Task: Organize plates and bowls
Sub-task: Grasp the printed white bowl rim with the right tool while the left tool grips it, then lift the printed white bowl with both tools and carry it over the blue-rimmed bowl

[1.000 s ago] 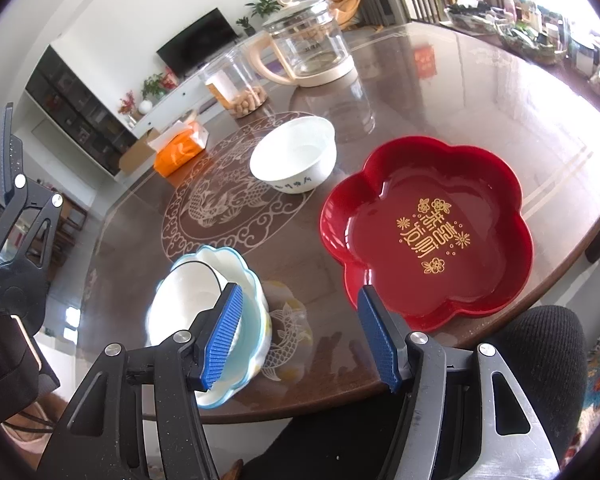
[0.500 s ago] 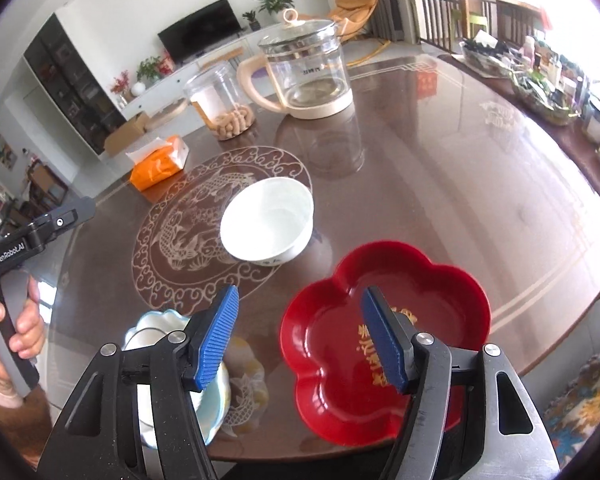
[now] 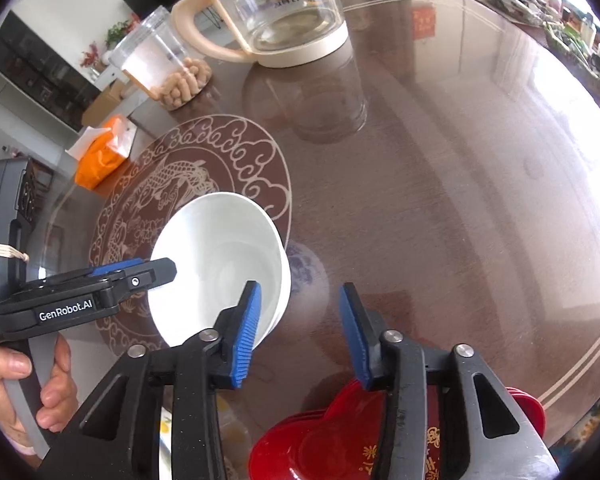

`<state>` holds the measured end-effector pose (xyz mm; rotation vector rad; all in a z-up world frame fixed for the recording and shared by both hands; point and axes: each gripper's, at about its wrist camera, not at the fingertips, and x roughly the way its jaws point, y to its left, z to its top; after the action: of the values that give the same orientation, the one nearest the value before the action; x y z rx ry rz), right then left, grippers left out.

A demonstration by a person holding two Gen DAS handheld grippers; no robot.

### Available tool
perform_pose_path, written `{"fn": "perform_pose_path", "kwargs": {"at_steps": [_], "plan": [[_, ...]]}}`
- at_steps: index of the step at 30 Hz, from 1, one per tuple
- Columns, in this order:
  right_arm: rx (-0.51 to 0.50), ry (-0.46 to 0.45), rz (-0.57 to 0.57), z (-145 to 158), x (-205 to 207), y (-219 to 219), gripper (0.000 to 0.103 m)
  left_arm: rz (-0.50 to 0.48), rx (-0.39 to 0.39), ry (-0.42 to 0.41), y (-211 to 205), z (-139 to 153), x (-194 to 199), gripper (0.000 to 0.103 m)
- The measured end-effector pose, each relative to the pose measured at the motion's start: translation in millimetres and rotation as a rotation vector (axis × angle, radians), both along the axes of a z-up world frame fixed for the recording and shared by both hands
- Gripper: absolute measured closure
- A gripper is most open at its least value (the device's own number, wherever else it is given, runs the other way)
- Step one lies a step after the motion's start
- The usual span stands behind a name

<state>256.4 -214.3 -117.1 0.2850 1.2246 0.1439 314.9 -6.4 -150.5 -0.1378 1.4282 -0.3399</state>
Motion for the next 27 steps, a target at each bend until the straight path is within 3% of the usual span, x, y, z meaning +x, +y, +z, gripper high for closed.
{"fn": "perform_pose_path", "kwargs": {"at_steps": [2,6,13,20,27], "plan": [[-0.013,0.008,0.009,-5,3,3,0.066,-0.014,-0.006,0.008,-3,-4,-3,0.071],[0.018,0.015,0.020,-7,4,8,0.088,-0.021,-0.076,0.013,-9,-3,-3,0.093],[0.016,-0.003,0.034,0,1,14,0.091,-0.028,-0.049,-0.031,-20,9,-11,0.094],[0.016,-0.098,0.052,55,-24,26,0.091,-0.028,-0.071,-0.138,-4,72,-41,0.094],[0.076,-0.171,0.101,107,-75,50,0.091,-0.013,-0.090,-0.223,41,126,-110,0.094]]}}
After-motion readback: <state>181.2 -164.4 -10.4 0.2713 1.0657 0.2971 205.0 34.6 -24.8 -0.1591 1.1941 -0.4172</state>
